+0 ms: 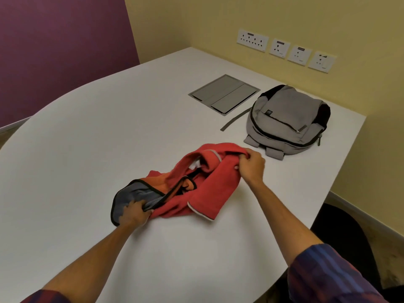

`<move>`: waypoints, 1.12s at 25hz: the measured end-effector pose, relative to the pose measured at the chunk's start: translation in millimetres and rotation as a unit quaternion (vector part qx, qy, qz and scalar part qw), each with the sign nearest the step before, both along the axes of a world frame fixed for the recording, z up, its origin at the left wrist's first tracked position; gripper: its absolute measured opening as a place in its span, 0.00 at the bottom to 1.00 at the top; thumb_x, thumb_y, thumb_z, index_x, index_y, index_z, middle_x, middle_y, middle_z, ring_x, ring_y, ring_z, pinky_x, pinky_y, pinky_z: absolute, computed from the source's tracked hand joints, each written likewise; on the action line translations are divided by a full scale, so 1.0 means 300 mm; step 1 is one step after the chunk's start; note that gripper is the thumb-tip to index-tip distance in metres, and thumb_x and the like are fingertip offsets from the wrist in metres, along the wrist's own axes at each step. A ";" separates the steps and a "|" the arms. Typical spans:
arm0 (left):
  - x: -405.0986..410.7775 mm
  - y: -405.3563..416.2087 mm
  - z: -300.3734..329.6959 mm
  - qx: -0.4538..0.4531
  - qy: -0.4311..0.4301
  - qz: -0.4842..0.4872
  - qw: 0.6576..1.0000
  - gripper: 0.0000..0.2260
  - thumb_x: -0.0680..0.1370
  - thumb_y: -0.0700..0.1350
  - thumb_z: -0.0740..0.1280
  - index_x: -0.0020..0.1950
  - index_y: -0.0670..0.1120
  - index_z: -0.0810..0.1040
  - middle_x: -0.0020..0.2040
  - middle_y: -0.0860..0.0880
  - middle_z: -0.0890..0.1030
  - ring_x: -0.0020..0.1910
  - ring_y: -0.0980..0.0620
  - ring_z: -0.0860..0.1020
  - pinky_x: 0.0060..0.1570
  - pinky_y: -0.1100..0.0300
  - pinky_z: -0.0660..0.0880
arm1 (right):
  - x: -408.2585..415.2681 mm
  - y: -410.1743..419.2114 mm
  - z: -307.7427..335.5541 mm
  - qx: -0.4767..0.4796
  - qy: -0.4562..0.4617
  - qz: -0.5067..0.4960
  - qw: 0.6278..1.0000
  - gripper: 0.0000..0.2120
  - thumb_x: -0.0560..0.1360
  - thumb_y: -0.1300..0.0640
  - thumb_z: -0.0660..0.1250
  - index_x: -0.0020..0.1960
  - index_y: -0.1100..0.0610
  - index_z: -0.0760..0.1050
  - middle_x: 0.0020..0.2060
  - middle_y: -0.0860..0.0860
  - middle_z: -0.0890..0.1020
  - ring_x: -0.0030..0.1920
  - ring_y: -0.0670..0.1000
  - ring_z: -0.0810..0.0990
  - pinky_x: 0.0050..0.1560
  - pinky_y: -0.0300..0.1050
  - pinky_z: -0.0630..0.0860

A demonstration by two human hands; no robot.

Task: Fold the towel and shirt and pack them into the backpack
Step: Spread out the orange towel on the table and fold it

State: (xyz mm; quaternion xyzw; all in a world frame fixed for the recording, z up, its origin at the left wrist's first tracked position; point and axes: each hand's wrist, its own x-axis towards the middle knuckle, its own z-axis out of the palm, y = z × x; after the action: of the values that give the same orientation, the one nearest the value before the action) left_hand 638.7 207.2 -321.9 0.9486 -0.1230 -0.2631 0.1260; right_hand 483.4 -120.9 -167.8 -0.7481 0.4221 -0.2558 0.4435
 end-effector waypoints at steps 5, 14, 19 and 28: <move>-0.087 -0.131 0.148 0.016 -0.072 -0.006 0.997 0.22 0.74 0.59 0.65 0.63 0.49 0.73 0.67 0.42 0.70 0.69 0.41 0.66 0.64 0.42 0.66 | -0.017 -0.089 -0.133 0.015 0.167 0.027 0.985 0.18 0.75 0.58 0.60 0.64 0.53 0.75 0.56 0.59 0.81 0.56 0.62 0.80 0.60 0.52 0.74; -0.064 -0.377 0.153 -0.037 -0.170 -0.123 0.977 0.41 0.71 0.58 0.70 0.78 0.53 0.53 0.78 0.42 0.51 0.77 0.41 0.49 0.70 0.38 0.55 | 0.064 0.135 -0.271 -0.349 0.174 0.327 0.861 0.33 0.71 0.46 0.67 0.72 0.58 0.66 0.75 0.59 0.62 0.68 0.58 0.71 0.59 0.57 0.74; 0.013 -0.442 0.159 -0.026 -0.165 -0.106 0.980 0.10 0.73 0.42 0.63 0.54 0.45 0.74 0.56 0.47 0.78 0.63 0.46 0.71 0.71 0.40 0.51 | 0.126 0.169 -0.374 -0.228 0.334 0.419 0.813 0.64 0.60 0.27 0.69 0.79 0.58 0.41 0.79 0.55 0.47 0.78 0.54 0.46 0.75 0.64 0.49; 0.171 -0.327 0.262 -0.070 -0.196 0.003 0.978 0.12 0.71 0.37 0.62 0.54 0.42 0.67 0.39 0.44 0.74 0.38 0.40 0.74 0.36 0.53 0.66 | 0.111 0.002 -0.418 -0.259 0.303 0.337 0.853 0.21 0.75 0.52 0.67 0.65 0.57 0.71 0.60 0.56 0.77 0.61 0.59 0.75 0.54 0.53 0.75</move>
State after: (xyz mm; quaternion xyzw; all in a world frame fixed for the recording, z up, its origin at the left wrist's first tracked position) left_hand 690.1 109.3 -243.4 0.9710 -0.1601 -0.0623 0.1664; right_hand 516.6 -120.4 -293.1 -0.9728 0.1762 0.0488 0.1425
